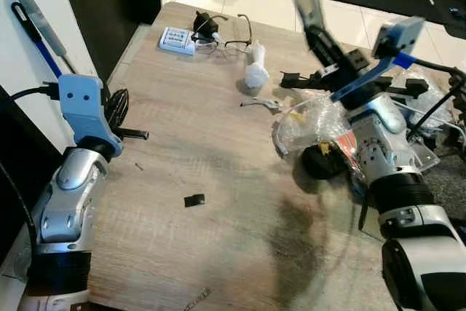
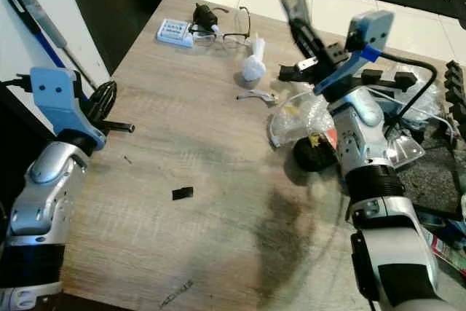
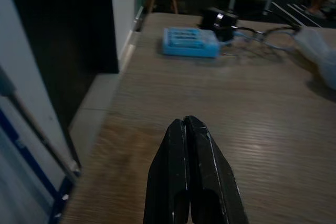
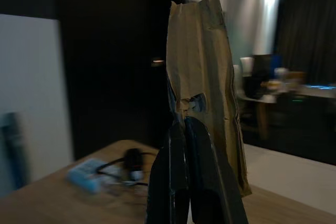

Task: Picking trash to rubbish bin

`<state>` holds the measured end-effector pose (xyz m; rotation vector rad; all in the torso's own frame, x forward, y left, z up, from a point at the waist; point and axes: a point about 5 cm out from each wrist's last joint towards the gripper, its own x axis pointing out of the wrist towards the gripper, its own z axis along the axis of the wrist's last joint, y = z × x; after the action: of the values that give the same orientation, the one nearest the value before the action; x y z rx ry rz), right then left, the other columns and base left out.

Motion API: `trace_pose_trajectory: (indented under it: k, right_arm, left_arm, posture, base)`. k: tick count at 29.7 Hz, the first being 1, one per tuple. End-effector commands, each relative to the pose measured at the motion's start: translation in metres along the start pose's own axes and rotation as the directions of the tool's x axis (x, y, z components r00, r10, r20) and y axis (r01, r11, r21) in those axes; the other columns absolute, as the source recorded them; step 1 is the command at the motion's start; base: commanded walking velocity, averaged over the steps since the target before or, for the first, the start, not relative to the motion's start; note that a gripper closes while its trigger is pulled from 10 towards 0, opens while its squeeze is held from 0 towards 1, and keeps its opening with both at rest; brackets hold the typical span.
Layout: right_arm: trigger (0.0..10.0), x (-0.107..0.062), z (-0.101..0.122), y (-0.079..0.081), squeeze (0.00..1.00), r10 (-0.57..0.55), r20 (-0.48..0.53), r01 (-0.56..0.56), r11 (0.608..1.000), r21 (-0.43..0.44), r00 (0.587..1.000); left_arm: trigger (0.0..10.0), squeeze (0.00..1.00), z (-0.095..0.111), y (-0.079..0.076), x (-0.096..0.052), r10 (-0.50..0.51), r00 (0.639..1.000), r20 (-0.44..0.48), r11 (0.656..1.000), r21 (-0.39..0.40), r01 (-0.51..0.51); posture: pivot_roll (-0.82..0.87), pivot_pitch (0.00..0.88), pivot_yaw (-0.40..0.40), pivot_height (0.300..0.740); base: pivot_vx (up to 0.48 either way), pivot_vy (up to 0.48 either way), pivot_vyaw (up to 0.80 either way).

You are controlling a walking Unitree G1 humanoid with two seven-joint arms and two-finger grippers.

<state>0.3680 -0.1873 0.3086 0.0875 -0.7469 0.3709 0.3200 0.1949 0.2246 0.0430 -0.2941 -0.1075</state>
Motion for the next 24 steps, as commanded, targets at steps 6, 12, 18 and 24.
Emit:
trace_pose_trajectory:
  k: [6,12,18,24]
  right_arm:
    - [10.0,-0.013,-0.005,-0.004,0.0,-0.155,-0.001,0.155,0.987,-0.037,0.988]
    - [10.0,-0.027,-0.022,0.007,0.0,-0.167,-0.071,0.165,0.986,-0.037,0.983]
    - [10.0,-0.029,-0.027,0.018,0.0,-0.184,-0.096,0.183,0.983,-0.017,0.978]
    - [10.0,-0.031,-0.027,0.027,0.0,-0.176,-0.101,0.172,0.984,-0.046,0.979]
  left_arm:
    - [10.0,0.0,-0.004,-0.009,0.001,0.017,1.0,-0.015,1.0,-0.024,-0.017]
    - [10.0,0.0,-0.004,-0.015,0.003,0.012,1.0,-0.017,0.999,-0.043,-0.013]
    - [10.0,0.0,-0.008,-0.017,0.002,0.011,0.999,-0.053,1.0,-0.013,-0.012]
    - [10.0,0.0,-0.007,-0.018,0.001,0.025,0.999,-0.035,0.999,-0.029,-0.026]
  posture:
    - [0.01,0.209,-0.025,0.74]
    - [0.01,0.203,-0.02,0.74]
    - [0.02,0.201,-0.011,0.74]
    - [0.01,0.2,-0.002,0.74]
  base:
    - [0.0,0.0,0.0]
    - [0.0,0.0,0.0]
    - [0.0,0.0,0.0]
    - [0.0,0.0,0.0]
